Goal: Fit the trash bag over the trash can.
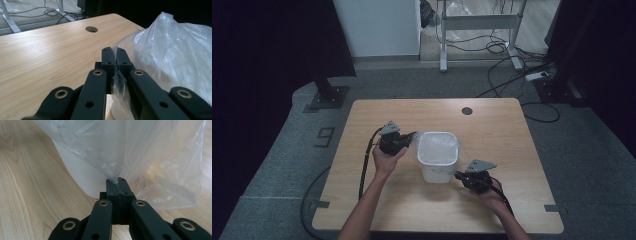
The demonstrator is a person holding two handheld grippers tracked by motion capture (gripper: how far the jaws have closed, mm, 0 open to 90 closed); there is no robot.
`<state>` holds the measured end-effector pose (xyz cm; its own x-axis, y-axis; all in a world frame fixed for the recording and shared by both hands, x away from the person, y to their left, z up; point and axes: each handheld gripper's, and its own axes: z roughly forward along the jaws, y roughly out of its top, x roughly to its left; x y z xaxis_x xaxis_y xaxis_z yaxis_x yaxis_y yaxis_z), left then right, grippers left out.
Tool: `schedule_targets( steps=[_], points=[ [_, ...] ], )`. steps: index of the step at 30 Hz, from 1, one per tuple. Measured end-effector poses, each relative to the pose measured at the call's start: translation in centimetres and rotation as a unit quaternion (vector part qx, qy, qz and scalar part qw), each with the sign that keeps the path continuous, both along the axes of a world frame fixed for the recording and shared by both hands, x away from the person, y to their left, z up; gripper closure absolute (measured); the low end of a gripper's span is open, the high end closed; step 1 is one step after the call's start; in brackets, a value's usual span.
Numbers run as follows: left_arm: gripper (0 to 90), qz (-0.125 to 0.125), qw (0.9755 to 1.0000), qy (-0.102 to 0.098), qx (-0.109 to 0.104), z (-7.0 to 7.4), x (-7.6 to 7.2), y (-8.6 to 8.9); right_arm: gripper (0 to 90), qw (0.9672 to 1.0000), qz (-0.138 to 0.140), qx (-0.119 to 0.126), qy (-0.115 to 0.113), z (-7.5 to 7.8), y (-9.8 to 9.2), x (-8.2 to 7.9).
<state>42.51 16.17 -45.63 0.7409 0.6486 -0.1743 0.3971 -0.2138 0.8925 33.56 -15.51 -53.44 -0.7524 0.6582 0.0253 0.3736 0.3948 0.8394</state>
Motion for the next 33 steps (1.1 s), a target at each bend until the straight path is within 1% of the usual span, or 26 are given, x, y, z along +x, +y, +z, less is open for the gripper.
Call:
schedule_targets(
  steps=[2,4,5,6,8,9,11,14,15,18,21,22,24,25,26,28,29,31,33],
  points=[
    [87.4,0.001,1.0000,0.000,0.000,0.0,0.0,0.1,87.7,1.0000,0.000,0.001,-0.002,0.0,0.0,-0.1],
    [87.4,0.001,1.0000,-0.001,0.000,0.1,0.0,0.1,71.1,0.9999,-0.010,0.005,-0.012,0.3,-0.2,-0.5],
    [87.4,0.001,1.0000,-0.001,0.000,0.1,0.0,0.2,68.3,0.9997,-0.015,0.010,-0.017,0.5,-0.3,-0.7],
    [87.4,0.001,1.0000,-0.002,0.000,0.1,0.0,0.2,66.1,0.9994,-0.017,0.020,-0.023,0.9,-0.5,-1.0],
    [87.3,0.002,1.0000,-0.003,0.000,0.2,0.0,0.2,58.8,0.9982,-0.021,0.038,-0.041,1.7,-1.1,-1.9],
    [87.3,0.002,1.0000,-0.002,0.000,0.2,0.0,0.3,56.7,0.9977,-0.023,0.044,-0.046,2.0,-1.3,-2.3],
    [87.1,0.003,1.0000,-0.002,-0.001,0.2,-0.1,0.3,53.5,0.9962,-0.028,0.060,-0.056,2.7,-1.9,-3.2],
    [87.1,0.002,1.0000,-0.002,-0.002,0.3,-0.1,0.2,49.8,0.9936,-0.024,0.080,-0.077,4.1,-2.4,-4.6],
    [87.1,0.003,1.0000,-0.003,-0.003,0.3,-0.2,0.2,49.2,0.9923,-0.021,0.086,-0.087,4.8,-2.4,-5.1],
    [87.0,0.002,1.0000,-0.004,-0.003,0.4,-0.2,0.2,47.4,0.9901,-0.010,0.095,-0.103,6.5,-2.1,-5.8],
    [85.0,0.001,1.0000,-0.002,-0.003,0.5,-0.2,0.2,46.8,0.9891,0.002,0.094,-0.113,7.8,-1.3,-6.1],
    [82.1,0.000,1.0000,0.000,-0.006,0.6,-0.1,0.3,46.9,0.9886,0.006,0.094,-0.117,8.2,-1.0,-6.1],
    [73.0,0.009,0.9999,-0.003,-0.009,0.7,-0.1,0.4,46.8,0.9881,0.010,0.095,-0.121,8.7,-0.5,-6.0],
    [68.2,0.016,0.9998,-0.007,-0.014,0.8,-0.1,0.6,46.9,0.9881,0.010,0.094,-0.121,8.8,-0.3,-5.9],
    [60.8,0.018,0.9996,-0.010,-0.020,1.0,0.0,0.8,46.9,0.9884,0.008,0.092,-0.121,8.8,-0.1,-5.8],
    [52.5,0.018,0.9993,-0.010,-0.031,1.4,0.0,1.2,46.9,0.9888,0.006,0.091,-0.118,8.7,0.1,-5.5],
    [47.8,0.018,0.9992,-0.014,-0.033,1.6,0.0,1.4,46.9,0.9890,0.005,0.091,-0.117,8.7,0.2,-5.3],
    [42.0,0.023,0.9989,-0.024,-0.033,2.2,-0.2,1.7,46.9,0.9892,0.004,0.091,-0.115,8.6,0.2,-5.1],
    [37.7,0.026,0.9984,-0.031,-0.039,2.7,-0.4,2.0,47.0,0.9894,0.002,0.092,-0.112,8.5,0.2,-4.9]
  ],
)
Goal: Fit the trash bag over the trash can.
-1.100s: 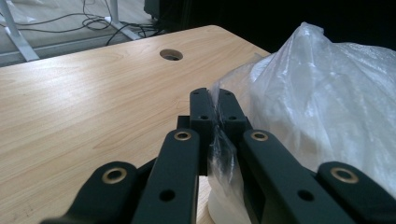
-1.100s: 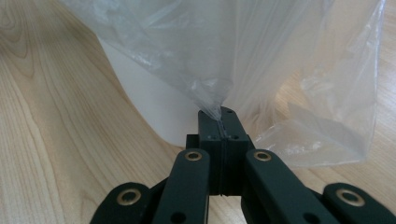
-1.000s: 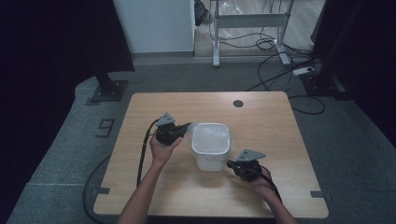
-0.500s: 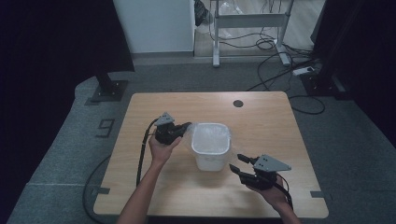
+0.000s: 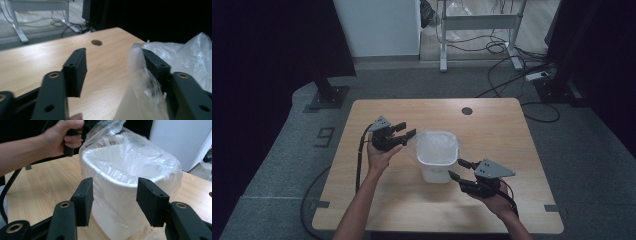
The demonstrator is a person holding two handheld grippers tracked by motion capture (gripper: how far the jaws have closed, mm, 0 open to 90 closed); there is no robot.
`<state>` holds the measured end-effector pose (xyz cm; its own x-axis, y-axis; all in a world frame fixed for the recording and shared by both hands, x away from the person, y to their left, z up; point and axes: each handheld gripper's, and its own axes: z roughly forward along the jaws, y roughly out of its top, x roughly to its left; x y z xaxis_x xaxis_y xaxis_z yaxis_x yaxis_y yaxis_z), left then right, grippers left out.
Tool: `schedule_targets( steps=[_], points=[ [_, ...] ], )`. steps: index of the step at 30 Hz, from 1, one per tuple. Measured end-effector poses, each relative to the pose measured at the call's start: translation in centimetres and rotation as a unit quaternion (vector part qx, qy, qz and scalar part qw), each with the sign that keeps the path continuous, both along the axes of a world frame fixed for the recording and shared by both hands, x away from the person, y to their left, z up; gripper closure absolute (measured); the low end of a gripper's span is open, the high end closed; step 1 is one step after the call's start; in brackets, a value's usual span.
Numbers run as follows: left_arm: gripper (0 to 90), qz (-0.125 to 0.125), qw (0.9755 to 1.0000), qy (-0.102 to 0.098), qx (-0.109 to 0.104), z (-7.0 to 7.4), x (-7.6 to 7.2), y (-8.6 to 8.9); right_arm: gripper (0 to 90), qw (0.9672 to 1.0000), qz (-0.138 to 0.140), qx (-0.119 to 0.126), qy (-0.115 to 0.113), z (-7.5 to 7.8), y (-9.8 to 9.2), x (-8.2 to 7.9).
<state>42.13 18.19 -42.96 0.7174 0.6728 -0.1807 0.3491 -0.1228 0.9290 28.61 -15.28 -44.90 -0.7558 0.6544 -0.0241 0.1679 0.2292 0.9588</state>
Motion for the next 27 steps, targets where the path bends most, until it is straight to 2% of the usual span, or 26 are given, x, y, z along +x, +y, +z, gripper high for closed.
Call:
schedule_targets(
  steps=[5,9,12,14,18,21,23,26,27],
  points=[
    [31.9,0.015,0.9998,-0.013,-0.010,1.0,-0.3,0.8,47.6,1.0000,-0.003,0.005,0.002,0.0,-0.1,0.2],
    [27.7,0.013,0.9996,-0.017,-0.016,1.5,-0.5,1.3,47.8,1.0000,-0.003,0.004,0.003,0.0,-0.2,0.1],
    [23.8,-0.006,0.9997,-0.016,-0.018,1.8,-0.5,1.3,48.0,1.0000,-0.002,0.005,0.005,0.1,-0.2,0.2],
    [18.6,-0.024,0.9997,-0.004,-0.009,1.8,-0.2,1.0,48.1,1.0000,-0.002,0.007,0.004,0.1,-0.2,0.3],
    [12.9,-0.053,0.9986,-0.001,-0.008,1.9,0.4,0.2,48.2,0.9999,-0.001,0.010,0.005,0.3,0.0,0.5],
    [6.5,-0.066,0.9977,0.006,0.012,2.0,0.8,-0.7,48.3,0.9999,0.003,0.009,0.005,0.3,0.2,0.5],
    [5.6,-0.057,0.9982,-0.005,0.016,2.0,0.9,-0.9,48.3,0.9999,0.005,0.009,0.006,0.3,0.3,0.6],
    [6.3,-0.050,0.9987,-0.008,0.005,2.1,0.9,-0.7,48.3,0.9999,0.006,0.010,0.005,0.4,0.2,0.5],
    [7.0,-0.044,0.9989,-0.015,0.004,2.2,0.7,-0.6,48.3,0.9999,0.006,0.011,0.005,0.4,0.1,0.5]
  ],
)
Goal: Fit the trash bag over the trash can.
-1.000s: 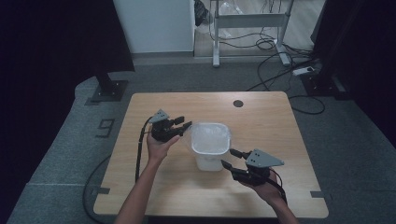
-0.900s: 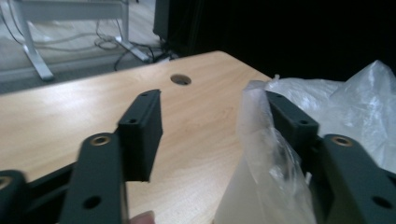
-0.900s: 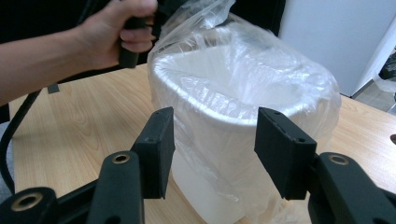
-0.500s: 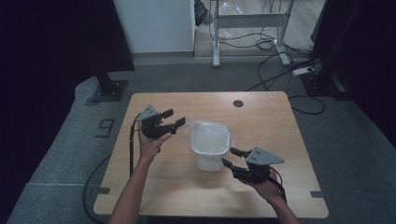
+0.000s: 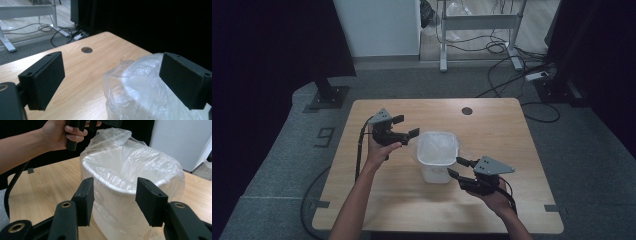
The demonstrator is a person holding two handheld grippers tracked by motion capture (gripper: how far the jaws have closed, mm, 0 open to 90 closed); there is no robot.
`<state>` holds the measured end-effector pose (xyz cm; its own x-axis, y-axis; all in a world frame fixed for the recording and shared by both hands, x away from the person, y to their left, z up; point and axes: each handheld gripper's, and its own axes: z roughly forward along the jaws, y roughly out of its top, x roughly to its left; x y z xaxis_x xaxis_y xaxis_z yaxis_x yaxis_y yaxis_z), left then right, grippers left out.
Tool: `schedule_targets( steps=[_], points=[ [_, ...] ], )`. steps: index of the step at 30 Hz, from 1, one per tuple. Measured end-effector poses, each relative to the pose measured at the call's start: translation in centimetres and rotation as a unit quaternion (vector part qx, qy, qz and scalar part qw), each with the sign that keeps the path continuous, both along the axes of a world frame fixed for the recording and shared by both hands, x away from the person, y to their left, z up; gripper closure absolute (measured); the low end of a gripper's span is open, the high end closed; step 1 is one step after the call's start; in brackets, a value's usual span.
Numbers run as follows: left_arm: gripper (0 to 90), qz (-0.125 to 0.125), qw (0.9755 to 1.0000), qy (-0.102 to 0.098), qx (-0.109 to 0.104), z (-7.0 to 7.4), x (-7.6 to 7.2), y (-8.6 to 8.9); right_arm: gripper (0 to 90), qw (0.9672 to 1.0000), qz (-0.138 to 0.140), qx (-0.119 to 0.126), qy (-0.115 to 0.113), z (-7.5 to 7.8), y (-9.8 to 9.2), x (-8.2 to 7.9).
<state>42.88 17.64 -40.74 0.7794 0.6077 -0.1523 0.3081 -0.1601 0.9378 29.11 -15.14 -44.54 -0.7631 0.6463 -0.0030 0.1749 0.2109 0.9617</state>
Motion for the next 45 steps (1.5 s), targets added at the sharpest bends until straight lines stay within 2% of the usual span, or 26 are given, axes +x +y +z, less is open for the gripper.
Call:
schedule_targets(
  steps=[3,6,8,11,18,21,23,26,28,31,35,42,45],
  points=[
    [16.7,0.003,0.9997,-0.026,-0.002,0.8,-0.9,0.3,48.3,1.0000,-0.002,-0.001,0.001,-0.1,-0.2,0.0],
    [22.8,-0.018,0.9992,-0.036,-0.004,1.6,-2.1,0.2,48.4,1.0000,-0.005,0.000,0.002,-0.1,-0.4,0.0],
    [24.4,-0.036,0.9988,-0.030,0.010,1.9,-2.9,-0.3,48.4,1.0000,-0.007,0.001,0.001,-0.1,-0.6,-0.1],
    [24.2,-0.049,0.9975,-0.025,0.044,1.9,-3.6,-1.5,48.4,1.0000,-0.010,0.001,0.001,-0.1,-0.7,-0.1],
    [24.1,-0.059,0.9941,-0.006,0.091,1.0,-3.6,-3.9,48.4,0.9999,-0.012,0.001,-0.001,-0.1,-0.9,-0.4],
    [32.4,-0.040,0.9920,-0.005,0.120,0.6,-3.6,-4.4,48.5,0.9999,-0.013,0.002,-0.002,0.0,-1.0,-0.5],
    [43.1,-0.027,0.9918,-0.008,0.124,0.3,-3.7,-4.4,48.6,0.9999,-0.014,0.003,-0.002,-0.1,-1.2,-0.5],
    [59.9,-0.019,0.9943,-0.003,0.105,0.2,-3.7,-3.9,48.8,0.9998,-0.018,0.005,-0.002,-0.2,-1.5,-0.5],
    [69.9,-0.022,0.9955,0.005,0.092,0.2,-3.7,-3.5,48.9,0.9998,-0.021,0.006,-0.001,-0.2,-1.6,-0.5],
    [80.3,-0.038,0.9970,0.011,0.066,0.3,-3.8,-2.9,48.9,0.9997,-0.025,0.008,-0.001,-0.2,-1.7,-0.5],
    [83.1,-0.038,0.9990,-0.004,0.024,0.3,-4.5,-1.9,48.9,0.9996,-0.028,0.009,-0.004,0.0,-1.8,-0.3],
    [86.2,-0.039,0.9990,-0.010,-0.020,-0.2,-5.5,-0.4,48.3,0.9995,-0.031,-0.002,0.002,-0.6,-1.8,0.0],
    [86.8,-0.036,0.9990,-0.010,-0.025,-0.6,-5.8,0.0,47.9,0.9996,-0.027,-0.005,0.008,-1.1,-1.7,0.2]
  ],
)
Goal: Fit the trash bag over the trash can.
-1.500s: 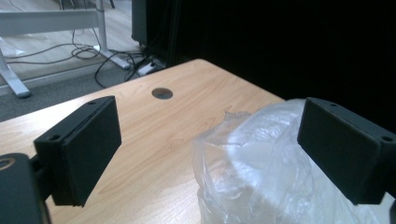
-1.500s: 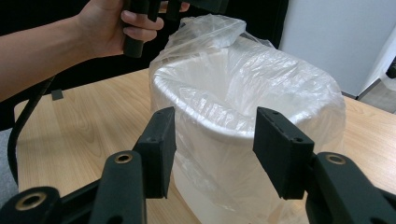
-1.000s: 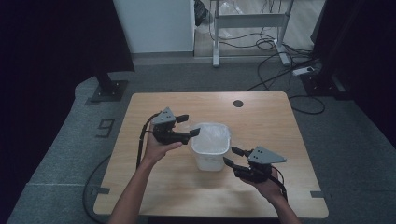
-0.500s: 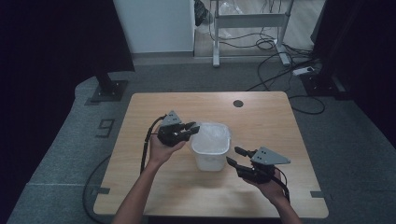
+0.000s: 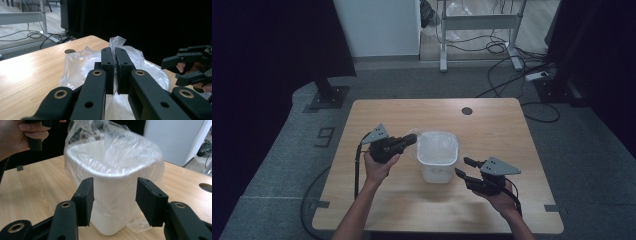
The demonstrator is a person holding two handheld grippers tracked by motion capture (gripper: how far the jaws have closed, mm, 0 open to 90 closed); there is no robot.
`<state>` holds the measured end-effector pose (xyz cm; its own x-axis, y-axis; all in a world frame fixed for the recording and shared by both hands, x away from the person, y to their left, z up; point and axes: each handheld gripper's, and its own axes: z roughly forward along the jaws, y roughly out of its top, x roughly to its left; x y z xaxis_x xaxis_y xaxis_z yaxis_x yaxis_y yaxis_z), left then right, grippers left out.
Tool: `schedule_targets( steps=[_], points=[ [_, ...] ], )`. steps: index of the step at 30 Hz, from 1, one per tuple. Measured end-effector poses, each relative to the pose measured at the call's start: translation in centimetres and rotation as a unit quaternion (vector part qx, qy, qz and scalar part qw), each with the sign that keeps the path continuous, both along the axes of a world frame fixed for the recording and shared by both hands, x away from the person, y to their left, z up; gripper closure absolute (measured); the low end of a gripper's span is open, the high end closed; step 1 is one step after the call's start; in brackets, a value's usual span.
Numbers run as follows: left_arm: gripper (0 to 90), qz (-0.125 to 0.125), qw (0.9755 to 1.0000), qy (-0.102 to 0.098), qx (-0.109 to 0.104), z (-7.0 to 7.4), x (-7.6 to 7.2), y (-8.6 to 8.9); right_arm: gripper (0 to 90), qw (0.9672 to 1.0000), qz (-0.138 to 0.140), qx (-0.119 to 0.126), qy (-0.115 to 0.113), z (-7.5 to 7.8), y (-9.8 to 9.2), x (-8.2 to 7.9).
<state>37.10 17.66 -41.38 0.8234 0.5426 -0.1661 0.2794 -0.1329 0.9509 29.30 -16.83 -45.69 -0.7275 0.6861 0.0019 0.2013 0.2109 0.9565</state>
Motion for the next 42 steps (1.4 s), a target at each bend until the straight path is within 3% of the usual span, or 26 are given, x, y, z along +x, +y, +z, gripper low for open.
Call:
schedule_targets(
  steps=[6,14,28,35,42],
  points=[
    [87.2,0.001,0.9998,0.010,-0.014,-0.9,-0.4,1.1,47.5,1.0000,-0.003,-0.001,0.007,-0.3,-0.2,0.6],
    [87.1,0.003,0.9996,0.022,-0.015,-2.2,-0.6,2.1,46.8,0.9998,-0.004,-0.010,0.014,-0.7,-0.4,1.3],
    [87.2,0.001,0.9990,0.038,0.022,-4.4,-0.5,2.4,46.7,0.9998,-0.008,-0.008,0.019,-1.2,-0.5,1.4],
    [87.4,0.001,0.9991,0.025,0.033,-4.7,-0.4,2.3,46.7,0.9996,-0.010,-0.006,0.024,-1.6,-0.7,1.4],
    [88.2,0.005,0.9982,0.026,0.054,-5.6,0.3,2.2,46.7,0.9996,-0.009,-0.006,0.025,-1.7,-0.9,1.3]
  ],
)
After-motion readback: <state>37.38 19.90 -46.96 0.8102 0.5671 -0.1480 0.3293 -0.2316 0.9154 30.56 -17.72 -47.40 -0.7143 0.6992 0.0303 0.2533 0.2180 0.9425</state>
